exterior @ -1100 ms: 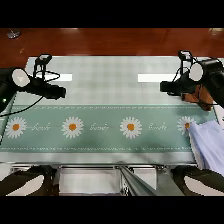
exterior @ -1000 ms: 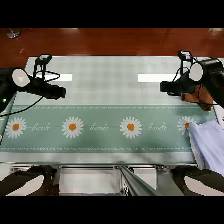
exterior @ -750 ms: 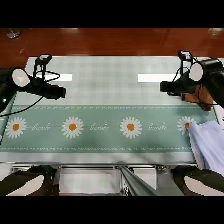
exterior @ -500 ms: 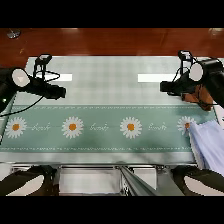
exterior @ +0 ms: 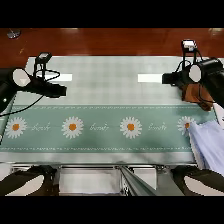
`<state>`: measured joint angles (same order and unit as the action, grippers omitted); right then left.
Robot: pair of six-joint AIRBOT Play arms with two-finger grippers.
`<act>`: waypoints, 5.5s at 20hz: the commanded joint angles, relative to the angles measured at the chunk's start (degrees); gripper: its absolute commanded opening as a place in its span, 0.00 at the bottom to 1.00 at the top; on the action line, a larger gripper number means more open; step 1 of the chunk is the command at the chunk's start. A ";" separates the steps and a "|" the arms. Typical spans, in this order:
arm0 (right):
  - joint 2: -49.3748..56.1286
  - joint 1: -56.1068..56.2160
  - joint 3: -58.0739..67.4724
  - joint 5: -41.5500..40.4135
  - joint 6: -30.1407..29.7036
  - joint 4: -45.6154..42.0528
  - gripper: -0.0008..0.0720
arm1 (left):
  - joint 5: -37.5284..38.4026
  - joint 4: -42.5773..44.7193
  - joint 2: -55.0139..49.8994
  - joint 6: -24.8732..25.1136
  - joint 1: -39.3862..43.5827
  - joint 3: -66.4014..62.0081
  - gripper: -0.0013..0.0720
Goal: Fold the shirts.
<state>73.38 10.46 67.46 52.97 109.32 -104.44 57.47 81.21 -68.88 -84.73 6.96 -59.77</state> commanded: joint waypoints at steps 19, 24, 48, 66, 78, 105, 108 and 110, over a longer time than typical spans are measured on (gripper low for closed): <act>33.64 -29.68 23.02 8.41 -3.23 8.63 0.84 | -11.08 6.67 -5.90 -9.27 -6.73 -0.09 0.98; 28.39 -29.22 23.06 15.80 -21.49 25.81 0.04 | -2.27 1.09 -5.73 -9.22 -6.58 -0.09 0.98; -17.59 0.26 44.57 7.80 -27.34 31.69 0.04 | 1.18 -12.72 40.83 -6.62 -2.89 21.20 0.98; -4.20 26.08 0.98 -7.04 -12.68 32.72 0.87 | 1.25 -12.90 39.98 -6.60 -2.89 21.44 0.98; -32.33 -36.09 -27.63 11.06 -13.55 33.99 0.86 | 6.14 -22.71 9.42 -2.67 -3.39 21.40 0.98; -2.62 -5.92 -36.02 1.25 -30.97 65.33 0.86 | 2.12 -52.50 -6.62 20.09 -2.78 20.31 0.05; 1.27 -0.66 -30.27 0.59 -31.08 64.94 0.23 | 2.14 -57.35 -6.21 22.75 -2.78 20.28 0.05; 1.05 0.35 -24.70 3.08 -31.74 63.71 0.04 | 3.72 -57.75 -4.92 23.96 -3.06 18.88 0.05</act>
<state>72.73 8.25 36.77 54.24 78.65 -40.88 59.86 26.13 -74.85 -62.81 4.10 -39.86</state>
